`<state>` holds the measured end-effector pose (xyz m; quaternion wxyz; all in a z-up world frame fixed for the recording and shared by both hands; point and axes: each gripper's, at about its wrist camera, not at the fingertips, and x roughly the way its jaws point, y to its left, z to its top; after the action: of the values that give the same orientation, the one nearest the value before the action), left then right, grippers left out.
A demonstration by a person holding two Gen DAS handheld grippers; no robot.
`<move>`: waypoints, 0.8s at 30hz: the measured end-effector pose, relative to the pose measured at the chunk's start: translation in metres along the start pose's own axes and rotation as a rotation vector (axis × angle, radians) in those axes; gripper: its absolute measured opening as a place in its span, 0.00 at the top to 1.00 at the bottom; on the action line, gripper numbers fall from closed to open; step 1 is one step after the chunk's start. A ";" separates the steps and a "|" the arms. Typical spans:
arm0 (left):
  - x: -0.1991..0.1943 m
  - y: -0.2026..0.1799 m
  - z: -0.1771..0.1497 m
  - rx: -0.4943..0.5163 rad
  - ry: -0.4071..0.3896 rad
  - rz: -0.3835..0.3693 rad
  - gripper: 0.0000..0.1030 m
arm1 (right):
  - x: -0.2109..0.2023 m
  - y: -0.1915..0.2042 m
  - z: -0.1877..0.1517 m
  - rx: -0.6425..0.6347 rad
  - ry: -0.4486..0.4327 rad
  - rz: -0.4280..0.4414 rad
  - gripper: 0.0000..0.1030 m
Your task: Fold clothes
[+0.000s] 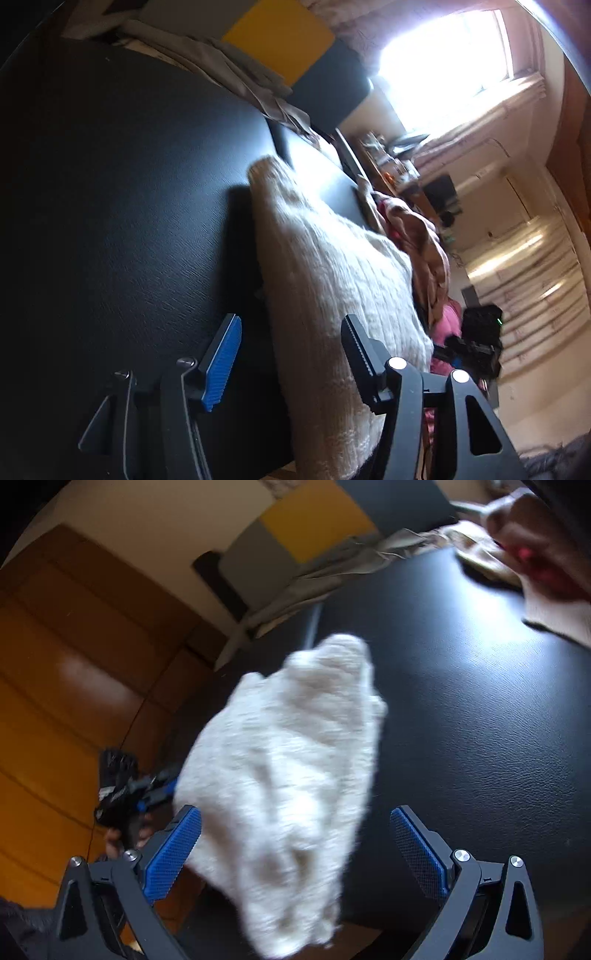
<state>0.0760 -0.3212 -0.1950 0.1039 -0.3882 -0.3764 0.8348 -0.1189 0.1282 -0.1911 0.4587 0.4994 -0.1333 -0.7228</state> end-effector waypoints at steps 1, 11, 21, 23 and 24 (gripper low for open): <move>0.003 -0.001 0.001 0.002 0.001 -0.023 0.43 | 0.006 -0.003 0.001 0.017 0.006 0.019 0.00; 0.048 -0.006 0.012 0.044 0.100 -0.081 0.16 | 0.071 0.006 0.014 0.039 0.103 0.122 0.00; 0.029 -0.022 -0.006 0.068 -0.030 -0.088 0.55 | 0.094 0.053 0.007 -0.128 0.135 0.017 0.38; 0.001 -0.016 -0.014 0.067 -0.086 -0.072 0.55 | 0.105 0.076 0.008 -0.172 0.166 0.032 0.38; -0.013 -0.013 -0.018 0.066 -0.114 -0.064 0.55 | 0.113 0.089 0.009 -0.197 0.184 0.052 0.39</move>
<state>0.0965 -0.3078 -0.1857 0.1216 -0.3244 -0.3662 0.8636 -0.0888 -0.0126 -0.1971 0.5343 0.5124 -0.0320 -0.6716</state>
